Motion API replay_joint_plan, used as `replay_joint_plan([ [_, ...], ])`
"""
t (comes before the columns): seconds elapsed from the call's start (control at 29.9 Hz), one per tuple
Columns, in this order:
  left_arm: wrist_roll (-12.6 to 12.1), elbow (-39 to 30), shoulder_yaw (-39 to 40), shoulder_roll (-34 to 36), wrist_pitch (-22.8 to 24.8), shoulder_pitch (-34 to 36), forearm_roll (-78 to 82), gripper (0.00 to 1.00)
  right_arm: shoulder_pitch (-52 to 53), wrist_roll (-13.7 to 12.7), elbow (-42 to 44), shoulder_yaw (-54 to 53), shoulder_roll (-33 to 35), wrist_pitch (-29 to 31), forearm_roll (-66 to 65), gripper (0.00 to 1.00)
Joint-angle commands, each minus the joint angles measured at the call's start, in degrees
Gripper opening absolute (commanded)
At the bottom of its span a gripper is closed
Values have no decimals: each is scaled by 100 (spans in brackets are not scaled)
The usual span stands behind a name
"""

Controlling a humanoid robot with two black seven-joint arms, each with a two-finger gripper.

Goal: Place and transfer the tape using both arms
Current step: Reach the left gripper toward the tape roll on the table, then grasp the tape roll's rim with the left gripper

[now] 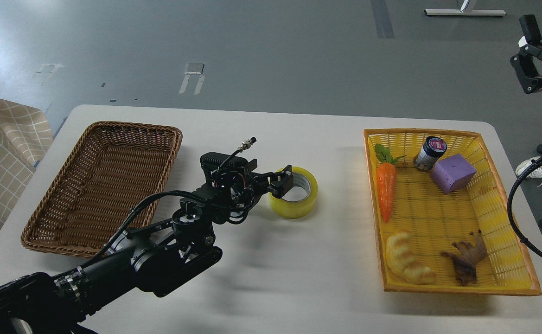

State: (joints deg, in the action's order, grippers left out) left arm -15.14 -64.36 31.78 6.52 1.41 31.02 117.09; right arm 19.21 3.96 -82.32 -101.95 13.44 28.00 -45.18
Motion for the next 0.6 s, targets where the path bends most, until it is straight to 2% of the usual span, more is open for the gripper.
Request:
replay_joint_plan([
  [0.0, -6, 29, -5, -37, -1, 0, -2, 93, -22, 0, 23, -1, 1, 0, 0, 100],
  [0.57, 11, 214, -5, -125, -18, -26, -19, 95, -84, 0, 6, 8, 10, 0, 0, 100],
])
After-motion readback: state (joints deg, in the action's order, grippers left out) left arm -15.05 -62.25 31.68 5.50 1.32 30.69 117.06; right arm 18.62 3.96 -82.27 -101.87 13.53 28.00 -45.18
